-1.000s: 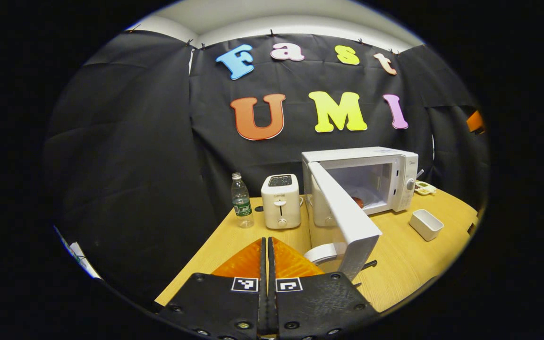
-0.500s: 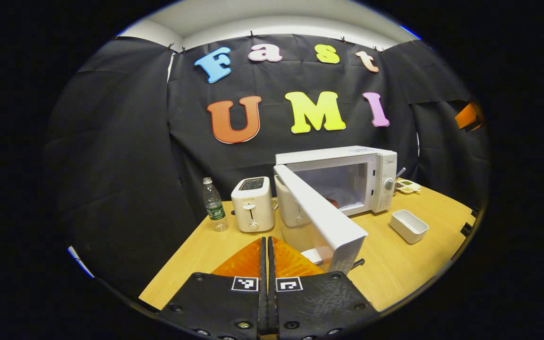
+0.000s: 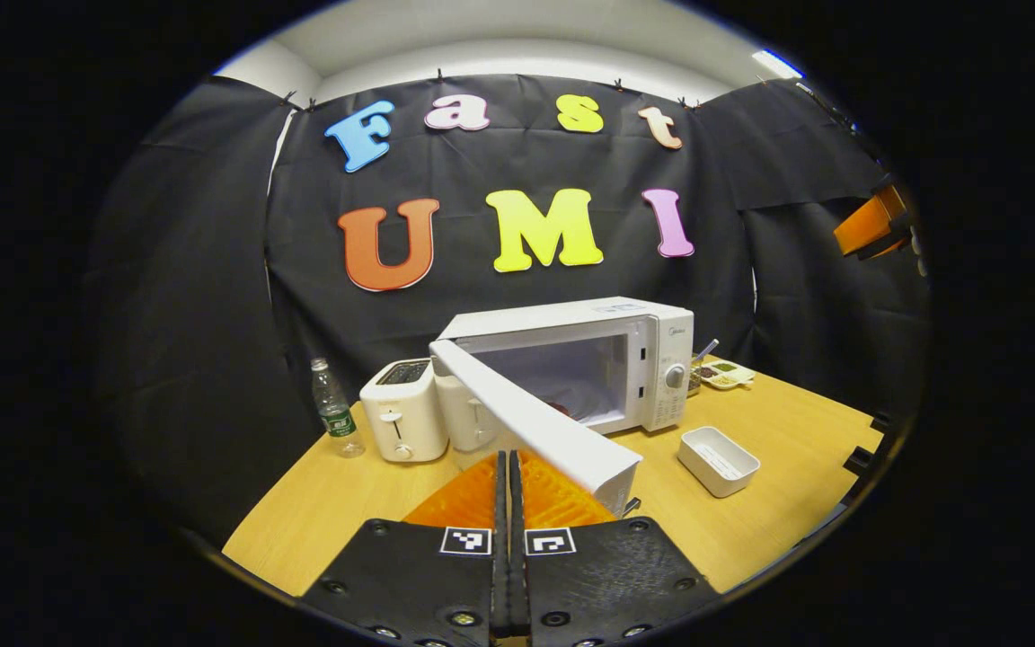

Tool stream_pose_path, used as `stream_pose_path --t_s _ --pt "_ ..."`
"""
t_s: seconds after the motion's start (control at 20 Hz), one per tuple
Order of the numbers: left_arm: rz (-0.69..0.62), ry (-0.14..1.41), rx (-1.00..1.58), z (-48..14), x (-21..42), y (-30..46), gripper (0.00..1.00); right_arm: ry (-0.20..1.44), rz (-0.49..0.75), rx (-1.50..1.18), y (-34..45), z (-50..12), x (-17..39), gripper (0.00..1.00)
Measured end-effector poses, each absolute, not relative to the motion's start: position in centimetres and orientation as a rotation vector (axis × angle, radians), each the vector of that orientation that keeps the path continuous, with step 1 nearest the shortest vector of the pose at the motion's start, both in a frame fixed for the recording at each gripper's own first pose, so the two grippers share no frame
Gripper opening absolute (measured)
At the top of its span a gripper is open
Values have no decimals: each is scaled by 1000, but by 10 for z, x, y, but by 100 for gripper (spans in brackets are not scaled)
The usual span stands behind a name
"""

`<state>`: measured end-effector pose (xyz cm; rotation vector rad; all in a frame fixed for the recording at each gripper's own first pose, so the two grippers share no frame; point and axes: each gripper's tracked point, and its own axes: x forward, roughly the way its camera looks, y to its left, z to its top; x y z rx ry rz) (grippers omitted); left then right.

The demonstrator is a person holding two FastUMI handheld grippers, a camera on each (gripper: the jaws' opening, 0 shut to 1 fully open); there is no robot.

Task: Open the microwave oven with the left hand, put the food in, and close the microwave oven.

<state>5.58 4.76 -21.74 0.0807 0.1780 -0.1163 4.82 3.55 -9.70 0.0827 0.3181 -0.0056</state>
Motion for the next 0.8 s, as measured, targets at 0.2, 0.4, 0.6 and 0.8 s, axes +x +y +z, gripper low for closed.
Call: stream_pose_path --t_s 0.2,0.4,0.6,0.8 --pt "-147 175 78 -218 67 21 0 334 -29 94 14 -104 47 90" --pt "-174 173 89 -221 77 0 0 358 -42 107 -3 -111 48 100" --pt "-167 197 109 -235 93 -6 0 368 -47 113 -17 -115 49 100" --pt "-160 221 120 -244 105 -14 0 369 -60 114 -37 -117 52 100"
